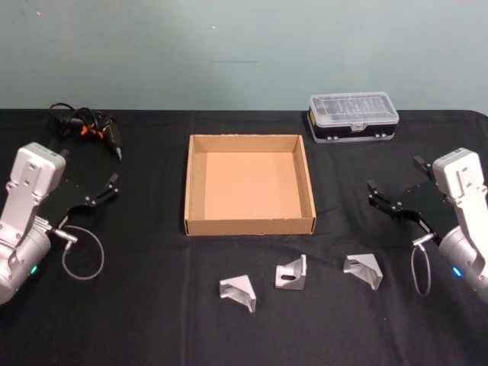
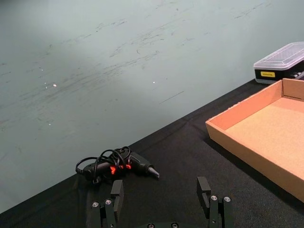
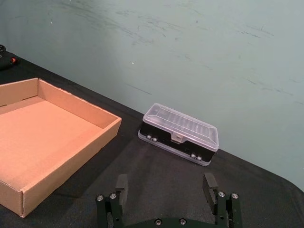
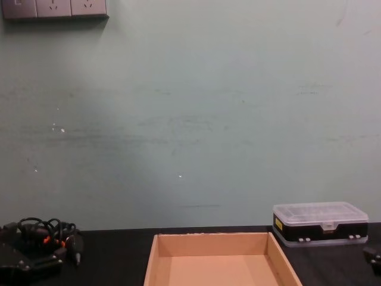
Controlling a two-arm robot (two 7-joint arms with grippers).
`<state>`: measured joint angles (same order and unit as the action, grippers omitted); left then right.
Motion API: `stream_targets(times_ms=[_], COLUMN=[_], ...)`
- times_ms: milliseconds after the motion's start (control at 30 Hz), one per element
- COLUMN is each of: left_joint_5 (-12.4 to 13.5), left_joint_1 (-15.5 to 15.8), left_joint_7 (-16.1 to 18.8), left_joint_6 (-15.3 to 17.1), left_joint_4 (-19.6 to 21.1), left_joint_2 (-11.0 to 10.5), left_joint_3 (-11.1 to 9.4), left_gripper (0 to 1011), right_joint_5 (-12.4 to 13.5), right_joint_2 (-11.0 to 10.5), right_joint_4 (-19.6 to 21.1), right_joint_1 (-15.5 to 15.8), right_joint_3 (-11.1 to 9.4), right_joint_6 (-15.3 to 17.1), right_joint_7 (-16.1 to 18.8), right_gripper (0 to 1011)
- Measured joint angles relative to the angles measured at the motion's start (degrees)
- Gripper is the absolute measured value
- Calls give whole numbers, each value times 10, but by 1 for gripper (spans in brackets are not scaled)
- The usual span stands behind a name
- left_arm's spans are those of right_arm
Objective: Use one hand to pick up the angle iron from the table and place it into the box.
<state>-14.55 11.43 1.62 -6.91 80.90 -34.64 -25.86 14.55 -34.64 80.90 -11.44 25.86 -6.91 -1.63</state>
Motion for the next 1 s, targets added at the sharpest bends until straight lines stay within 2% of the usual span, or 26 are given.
stream_targets(times_ms=[1000], left_joint_5=[0], left_joint_1=[0], left_joint_7=[0], left_joint_6=[0], left_joint_4=[0], left_joint_2=[0], left_joint_3=[0], left_gripper=[1011], right_joint_5=[0], right_joint_2=[0], right_joint_4=[0], right_joint_1=[0], right_joint_3=[0], right_joint_6=[0], right_joint_7=[0], right_gripper=[1004])
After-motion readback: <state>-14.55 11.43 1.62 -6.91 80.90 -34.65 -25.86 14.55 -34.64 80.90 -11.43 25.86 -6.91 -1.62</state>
